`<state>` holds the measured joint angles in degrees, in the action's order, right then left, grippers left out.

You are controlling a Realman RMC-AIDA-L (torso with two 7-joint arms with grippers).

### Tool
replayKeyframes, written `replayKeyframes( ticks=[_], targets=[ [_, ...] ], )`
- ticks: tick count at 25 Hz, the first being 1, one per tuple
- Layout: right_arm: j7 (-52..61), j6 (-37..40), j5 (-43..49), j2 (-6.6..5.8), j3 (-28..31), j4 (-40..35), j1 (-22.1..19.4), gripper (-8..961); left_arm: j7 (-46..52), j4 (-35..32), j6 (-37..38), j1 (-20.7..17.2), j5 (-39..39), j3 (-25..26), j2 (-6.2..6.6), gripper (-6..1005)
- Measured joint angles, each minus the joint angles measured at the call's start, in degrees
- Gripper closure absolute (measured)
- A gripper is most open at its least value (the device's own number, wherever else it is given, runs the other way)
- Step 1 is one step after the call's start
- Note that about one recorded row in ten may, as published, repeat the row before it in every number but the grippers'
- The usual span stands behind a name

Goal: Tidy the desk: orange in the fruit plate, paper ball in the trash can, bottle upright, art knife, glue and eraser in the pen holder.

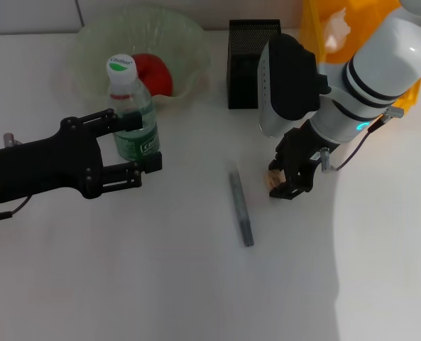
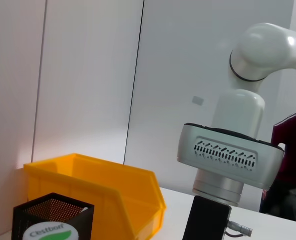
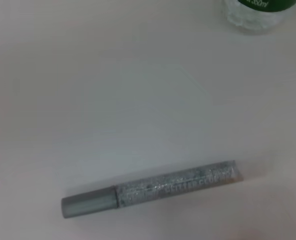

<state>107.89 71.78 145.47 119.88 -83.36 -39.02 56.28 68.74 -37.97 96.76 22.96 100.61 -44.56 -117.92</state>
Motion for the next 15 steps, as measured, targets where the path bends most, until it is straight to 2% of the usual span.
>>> replayKeyframes(
  ticks=[8,11,15],
  targets=[
    [1.70,1.12,-0.11,-0.08,0.55,-4.02,-1.11,503,-0.19,-0.02,0.56,-0.11,-0.07,0.37,-0.02,216],
    [4.35,3.66,-0.10,-0.46,1.24,-12.23,-3.91,480,-0.26,-0.09,0.97,-0.26,-0.09,0.44,-0.02,216],
    [9.58,4.91,-0.03,-0.57,6.59,-28.09,-8.38,450,-0.33,-0.18,1.27,-0.33,-0.08,0.44,-0.03,216]
  ],
)
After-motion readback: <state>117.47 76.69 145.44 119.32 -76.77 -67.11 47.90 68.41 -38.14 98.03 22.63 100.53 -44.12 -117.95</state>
